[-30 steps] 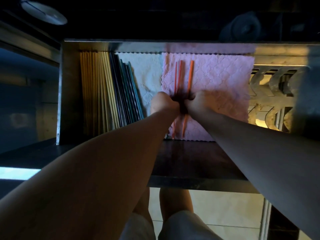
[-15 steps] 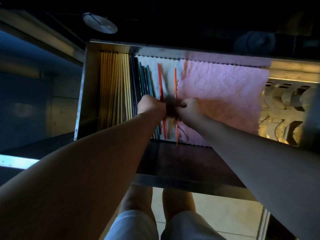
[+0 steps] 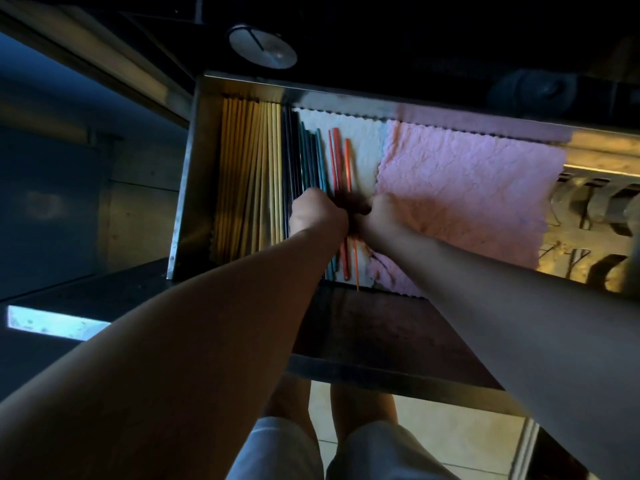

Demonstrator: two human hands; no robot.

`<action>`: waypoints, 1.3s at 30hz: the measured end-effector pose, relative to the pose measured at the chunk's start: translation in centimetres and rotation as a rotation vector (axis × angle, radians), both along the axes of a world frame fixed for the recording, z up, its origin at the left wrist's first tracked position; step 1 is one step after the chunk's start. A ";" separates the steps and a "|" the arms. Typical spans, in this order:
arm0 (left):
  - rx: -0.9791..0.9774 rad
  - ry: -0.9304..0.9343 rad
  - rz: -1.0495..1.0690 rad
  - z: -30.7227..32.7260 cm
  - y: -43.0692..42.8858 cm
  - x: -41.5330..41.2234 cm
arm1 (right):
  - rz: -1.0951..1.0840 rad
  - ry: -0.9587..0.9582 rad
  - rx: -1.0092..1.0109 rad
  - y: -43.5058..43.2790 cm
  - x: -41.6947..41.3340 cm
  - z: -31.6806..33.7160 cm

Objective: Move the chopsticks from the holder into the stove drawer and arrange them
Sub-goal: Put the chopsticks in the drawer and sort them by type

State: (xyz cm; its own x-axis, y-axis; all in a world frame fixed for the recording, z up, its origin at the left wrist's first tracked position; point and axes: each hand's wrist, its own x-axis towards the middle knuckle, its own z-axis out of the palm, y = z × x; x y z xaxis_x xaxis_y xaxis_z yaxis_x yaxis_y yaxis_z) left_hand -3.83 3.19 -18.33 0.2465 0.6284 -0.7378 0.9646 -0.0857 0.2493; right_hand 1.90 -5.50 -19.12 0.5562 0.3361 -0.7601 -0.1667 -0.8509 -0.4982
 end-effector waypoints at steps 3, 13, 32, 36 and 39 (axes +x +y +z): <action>0.018 -0.036 -0.105 0.7 0.3 -0.4 | 0.015 -0.057 -0.057 -0.2 -0.1 -1.0; 0.178 -0.013 -1.049 2.0 1.7 -3.1 | -0.073 -0.086 -0.095 0.5 -0.4 -1.1; 0.058 0.055 -0.938 2.0 1.5 -3.4 | -0.022 -0.088 -0.040 0.7 -0.5 1.2; 0.048 0.087 -0.958 2.7 1.2 -3.5 | -0.076 -0.052 0.038 -0.3 -0.5 1.1; 0.008 0.130 -0.932 4.1 0.6 -3.4 | -0.112 -0.018 0.091 -1.1 -0.5 2.0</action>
